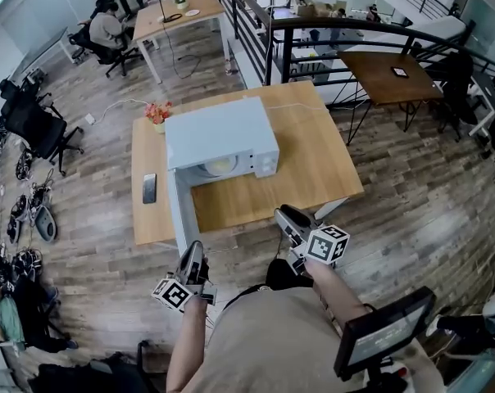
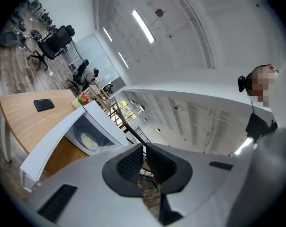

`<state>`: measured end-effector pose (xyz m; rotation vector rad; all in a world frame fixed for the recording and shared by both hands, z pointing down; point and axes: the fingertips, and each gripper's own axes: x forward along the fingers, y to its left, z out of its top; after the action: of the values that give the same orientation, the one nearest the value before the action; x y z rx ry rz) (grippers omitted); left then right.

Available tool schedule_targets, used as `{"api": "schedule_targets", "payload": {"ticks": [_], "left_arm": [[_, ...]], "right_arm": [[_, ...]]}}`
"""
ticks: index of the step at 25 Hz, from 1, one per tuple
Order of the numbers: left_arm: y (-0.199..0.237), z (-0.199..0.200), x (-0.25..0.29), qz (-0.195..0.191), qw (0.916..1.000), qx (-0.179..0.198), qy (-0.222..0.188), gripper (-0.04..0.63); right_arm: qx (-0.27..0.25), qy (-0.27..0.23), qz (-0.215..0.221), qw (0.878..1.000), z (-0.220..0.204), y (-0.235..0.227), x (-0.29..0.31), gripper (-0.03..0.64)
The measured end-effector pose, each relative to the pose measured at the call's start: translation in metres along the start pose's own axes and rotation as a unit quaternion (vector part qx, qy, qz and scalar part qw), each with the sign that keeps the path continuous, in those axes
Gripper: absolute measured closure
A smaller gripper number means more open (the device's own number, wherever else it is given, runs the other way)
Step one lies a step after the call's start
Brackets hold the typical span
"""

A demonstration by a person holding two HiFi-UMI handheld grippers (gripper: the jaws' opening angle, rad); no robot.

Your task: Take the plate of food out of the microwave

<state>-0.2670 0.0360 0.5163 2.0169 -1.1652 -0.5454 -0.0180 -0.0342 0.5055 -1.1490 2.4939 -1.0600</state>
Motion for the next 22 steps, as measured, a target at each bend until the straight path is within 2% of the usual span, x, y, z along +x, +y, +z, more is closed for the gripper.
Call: {"api": "schedule_targets", "payload": {"ticks": [7,12,22], "left_arm": [[-0.010,0.008,0.050,0.032,0.9990,-0.003,-0.031,0.591],[-0.021,0.010,0.078,0.048,0.9982,0.010,-0.034,0.591],[-0.019,-0.007,0.117,0.093,0.9936,0.015,-0.063,0.589]], "right_arm": [[0.003,0.021,0.030,0.999,0.049,-0.038,0.030,0.483],[0.006,0.029,0.049,0.998,0.078,-0.057,0.044,0.483],[0.024,0.093,0.078,0.992,0.072,-0.107,0.059,0.483]]}}
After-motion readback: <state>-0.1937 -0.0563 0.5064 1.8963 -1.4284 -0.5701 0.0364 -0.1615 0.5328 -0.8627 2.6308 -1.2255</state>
